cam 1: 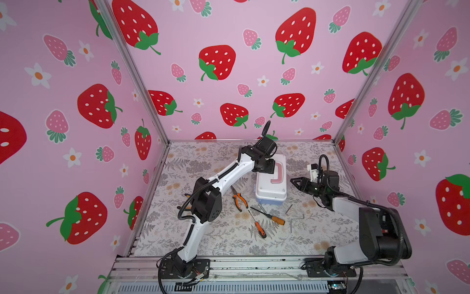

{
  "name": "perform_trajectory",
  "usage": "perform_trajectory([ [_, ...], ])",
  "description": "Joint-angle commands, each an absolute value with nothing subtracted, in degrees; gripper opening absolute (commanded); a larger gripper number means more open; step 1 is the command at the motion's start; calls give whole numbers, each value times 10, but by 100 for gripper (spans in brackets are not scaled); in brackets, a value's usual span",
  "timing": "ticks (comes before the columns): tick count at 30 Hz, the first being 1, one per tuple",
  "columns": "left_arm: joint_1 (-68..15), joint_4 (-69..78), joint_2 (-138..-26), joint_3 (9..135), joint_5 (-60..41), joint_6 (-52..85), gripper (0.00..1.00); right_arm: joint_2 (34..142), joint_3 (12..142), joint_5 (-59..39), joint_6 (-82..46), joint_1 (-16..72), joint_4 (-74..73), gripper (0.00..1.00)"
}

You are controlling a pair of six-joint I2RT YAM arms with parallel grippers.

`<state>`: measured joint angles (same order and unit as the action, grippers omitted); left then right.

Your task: Pack the tool kit

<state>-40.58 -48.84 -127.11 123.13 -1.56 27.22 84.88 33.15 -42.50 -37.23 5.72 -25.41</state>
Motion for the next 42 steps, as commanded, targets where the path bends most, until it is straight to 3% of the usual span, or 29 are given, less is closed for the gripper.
perform_trajectory([
  [1, -404, -498, -1264, 1235, -40, 277, 77, 864, 331, -452, -396, 52, -298, 42],
  [11, -436, -588, -1309, 1330, 61, 241, 99, 867, 335, -447, -389, 52, -286, 56],
  [32, -458, -643, -1386, 1404, 163, 226, 99, 866, 334, -445, -383, 50, -278, 65],
  [35, -457, -641, -1393, 1403, 147, 232, 87, 865, 332, -444, -383, 50, -278, 65],
  [42, -445, -593, -1368, 1363, 79, 256, 72, 864, 331, -443, -384, 50, -277, 65],
])
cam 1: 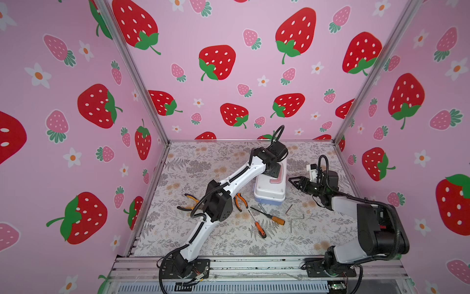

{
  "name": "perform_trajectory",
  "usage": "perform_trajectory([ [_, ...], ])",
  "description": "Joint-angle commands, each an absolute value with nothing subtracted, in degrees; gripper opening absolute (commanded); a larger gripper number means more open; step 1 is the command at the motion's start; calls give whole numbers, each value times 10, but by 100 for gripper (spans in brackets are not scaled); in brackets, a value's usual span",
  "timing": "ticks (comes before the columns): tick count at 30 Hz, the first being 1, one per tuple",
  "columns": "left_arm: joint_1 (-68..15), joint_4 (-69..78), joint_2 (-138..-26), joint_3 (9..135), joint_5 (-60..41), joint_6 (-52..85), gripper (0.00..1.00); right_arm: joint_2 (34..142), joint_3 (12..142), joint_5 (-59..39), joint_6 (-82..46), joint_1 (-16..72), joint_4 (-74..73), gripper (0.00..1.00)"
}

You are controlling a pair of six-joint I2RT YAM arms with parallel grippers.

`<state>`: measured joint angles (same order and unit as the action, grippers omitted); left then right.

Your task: Pack the tool kit

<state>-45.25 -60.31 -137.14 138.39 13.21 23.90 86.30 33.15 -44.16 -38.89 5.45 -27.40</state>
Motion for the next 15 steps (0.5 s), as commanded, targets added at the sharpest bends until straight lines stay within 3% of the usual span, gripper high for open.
perform_trajectory([
  [1, -441, -586, -1362, 1355, 69, 259, 70, 865, 332, -444, -384, 50, -277, 65],
  [6, -421, -546, -1323, 1307, 22, 272, 61, 870, 332, -455, -389, 50, -288, 65],
  [15, -402, -508, -1279, 1243, -6, 275, 58, 942, 339, -534, -502, 55, -436, 59],
])
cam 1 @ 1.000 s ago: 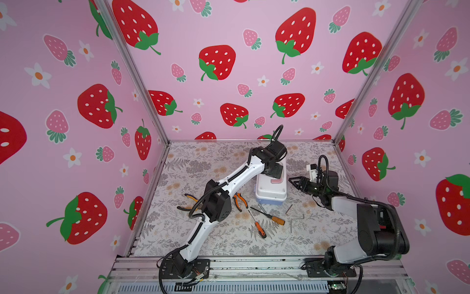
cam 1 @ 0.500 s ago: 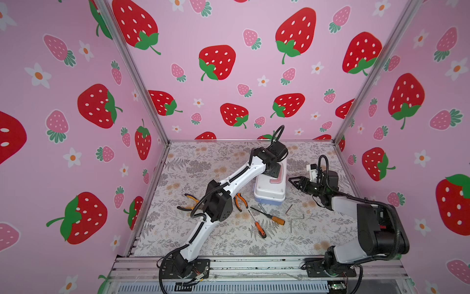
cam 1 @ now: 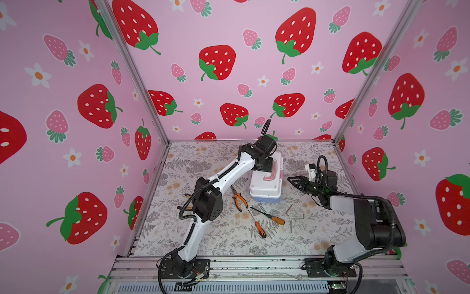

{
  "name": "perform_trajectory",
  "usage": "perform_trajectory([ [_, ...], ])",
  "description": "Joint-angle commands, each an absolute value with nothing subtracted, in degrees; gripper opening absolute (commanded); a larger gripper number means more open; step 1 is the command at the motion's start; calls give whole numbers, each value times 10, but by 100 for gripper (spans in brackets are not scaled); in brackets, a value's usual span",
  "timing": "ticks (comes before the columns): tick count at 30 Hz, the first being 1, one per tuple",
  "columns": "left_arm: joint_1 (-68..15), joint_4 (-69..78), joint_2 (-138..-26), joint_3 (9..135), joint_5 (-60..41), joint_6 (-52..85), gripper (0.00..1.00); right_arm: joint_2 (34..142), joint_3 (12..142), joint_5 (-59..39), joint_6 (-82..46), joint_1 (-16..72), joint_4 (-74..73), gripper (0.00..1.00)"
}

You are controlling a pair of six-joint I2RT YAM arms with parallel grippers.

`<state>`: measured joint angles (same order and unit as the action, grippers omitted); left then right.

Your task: Pack the tool kit

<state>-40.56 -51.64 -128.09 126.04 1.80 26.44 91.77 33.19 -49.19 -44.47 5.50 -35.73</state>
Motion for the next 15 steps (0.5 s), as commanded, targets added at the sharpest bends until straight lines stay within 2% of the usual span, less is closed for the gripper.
perform_trajectory([
  [1, -402, -509, -1279, 1240, -6, 275, 58, 953, 341, -542, -520, 57, -459, 58],
  [9, -400, -506, -1283, 1237, -16, 277, 60, 1029, 370, -557, -570, 80, -526, 65],
  [15, -399, -567, -1282, 1279, 44, 268, 86, 1037, 362, -551, -567, 81, -530, 70],
])
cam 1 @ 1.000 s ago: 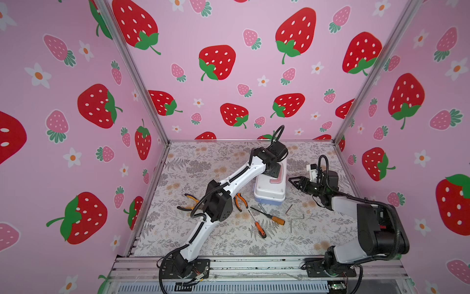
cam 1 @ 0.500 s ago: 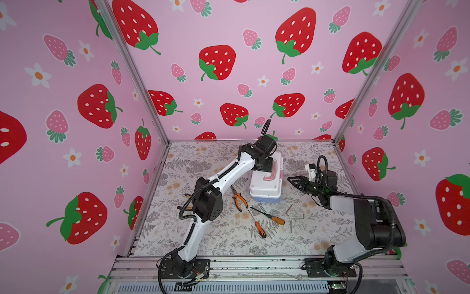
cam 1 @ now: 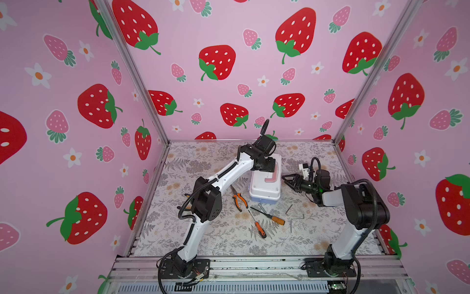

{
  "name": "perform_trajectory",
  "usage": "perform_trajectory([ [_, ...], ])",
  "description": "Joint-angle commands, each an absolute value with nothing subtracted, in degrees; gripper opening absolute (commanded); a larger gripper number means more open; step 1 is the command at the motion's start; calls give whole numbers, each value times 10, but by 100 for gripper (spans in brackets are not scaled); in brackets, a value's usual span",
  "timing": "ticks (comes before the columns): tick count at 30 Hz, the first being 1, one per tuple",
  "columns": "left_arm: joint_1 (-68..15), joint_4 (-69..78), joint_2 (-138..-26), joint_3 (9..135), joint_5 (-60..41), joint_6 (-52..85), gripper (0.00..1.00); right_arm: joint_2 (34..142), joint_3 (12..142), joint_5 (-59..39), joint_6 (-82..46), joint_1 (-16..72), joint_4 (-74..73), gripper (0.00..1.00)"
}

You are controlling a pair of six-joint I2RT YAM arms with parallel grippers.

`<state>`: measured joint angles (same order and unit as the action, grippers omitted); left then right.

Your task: Pack the tool kit

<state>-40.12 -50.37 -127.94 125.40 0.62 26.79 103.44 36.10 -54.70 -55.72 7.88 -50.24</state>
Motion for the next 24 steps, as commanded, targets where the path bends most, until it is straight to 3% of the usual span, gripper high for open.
perform_trajectory([
  [1, -399, -578, -1280, 1282, 64, 267, 90, 1035, 361, -549, -562, 81, -525, 71],
  [4, -399, -595, -1277, 1284, 104, 260, 100, 1032, 358, -541, -549, 80, -511, 74],
  [24, -400, -603, -1353, 1332, 45, 264, 100, 1015, 359, -539, -519, 81, -460, 76],
])
